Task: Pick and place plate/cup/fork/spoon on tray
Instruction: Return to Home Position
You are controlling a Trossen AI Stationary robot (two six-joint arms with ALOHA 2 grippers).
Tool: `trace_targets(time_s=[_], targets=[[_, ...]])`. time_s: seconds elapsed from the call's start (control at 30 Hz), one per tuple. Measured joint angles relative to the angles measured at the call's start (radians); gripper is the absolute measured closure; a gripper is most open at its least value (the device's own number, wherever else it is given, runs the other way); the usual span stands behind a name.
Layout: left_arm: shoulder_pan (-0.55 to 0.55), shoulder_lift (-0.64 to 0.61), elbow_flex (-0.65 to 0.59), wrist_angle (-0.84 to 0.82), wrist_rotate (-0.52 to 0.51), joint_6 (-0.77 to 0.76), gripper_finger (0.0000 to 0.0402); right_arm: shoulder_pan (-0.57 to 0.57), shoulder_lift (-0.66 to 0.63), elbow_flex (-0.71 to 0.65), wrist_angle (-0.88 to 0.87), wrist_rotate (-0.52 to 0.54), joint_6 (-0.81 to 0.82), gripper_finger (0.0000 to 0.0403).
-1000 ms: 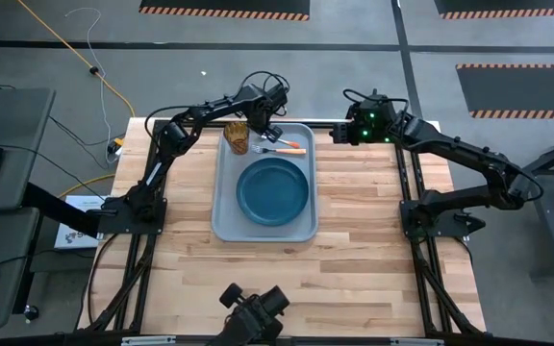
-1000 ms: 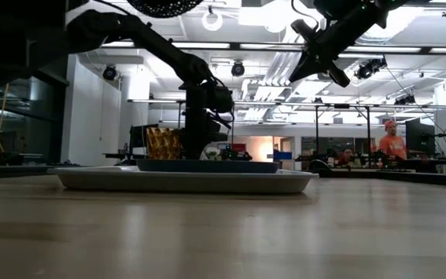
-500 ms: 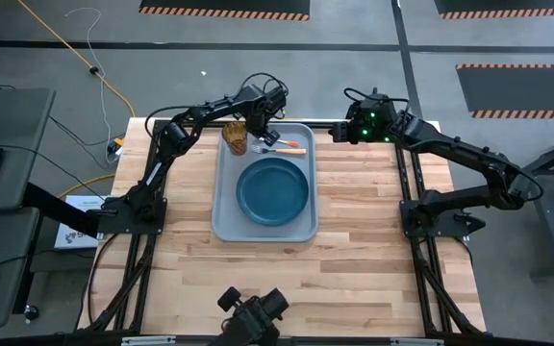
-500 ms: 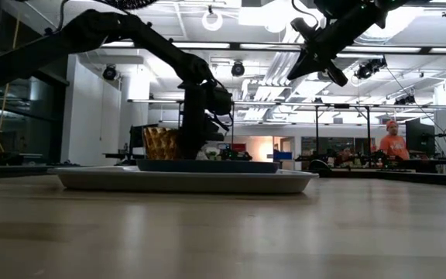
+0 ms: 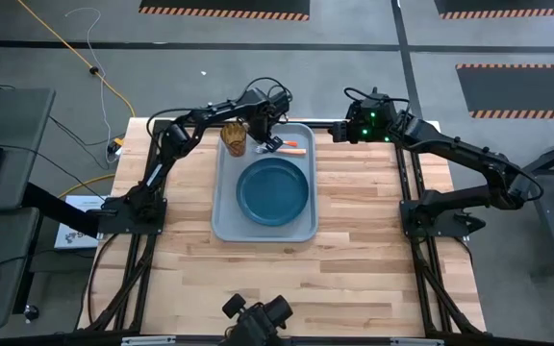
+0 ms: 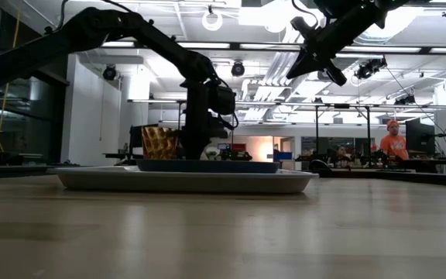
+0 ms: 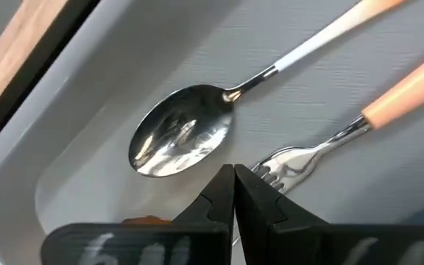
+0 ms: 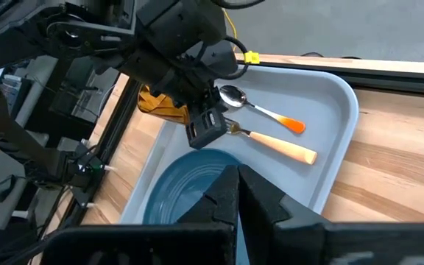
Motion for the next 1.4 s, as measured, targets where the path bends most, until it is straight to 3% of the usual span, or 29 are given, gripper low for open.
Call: trace_targets(time_s=[0.13,0.33,0.8,1.17,1.4], targets=[[0.000,-0.002,0.036,0.025,-0.019,-0.003,0.0401,0.000,0.000,0.000,0.003,0.000,0.000,0.0403],[0.015,-0.003,0.059,0.125,-0.133,-0.038,0.0401,0.000,0.000,0.000,0.004,0.000,0.002,0.0403],[0.062,0.003,0.046,0.128,-0.080,-0.212,0.0401,0.000,0.000,0.000,0.051,0.000,0.018,0.0403],[0.066,0.004,-0.066,0.149,-0.057,-0.257,0.0401,0.000,0.000,0.000,0.065,0.000,0.021,0.0403],[0.059,0.004,-0.068,0.168,-0.056,-0.265,0.0401,0.000,0.000,0.000,0.071,0.000,0.020,0.0403]])
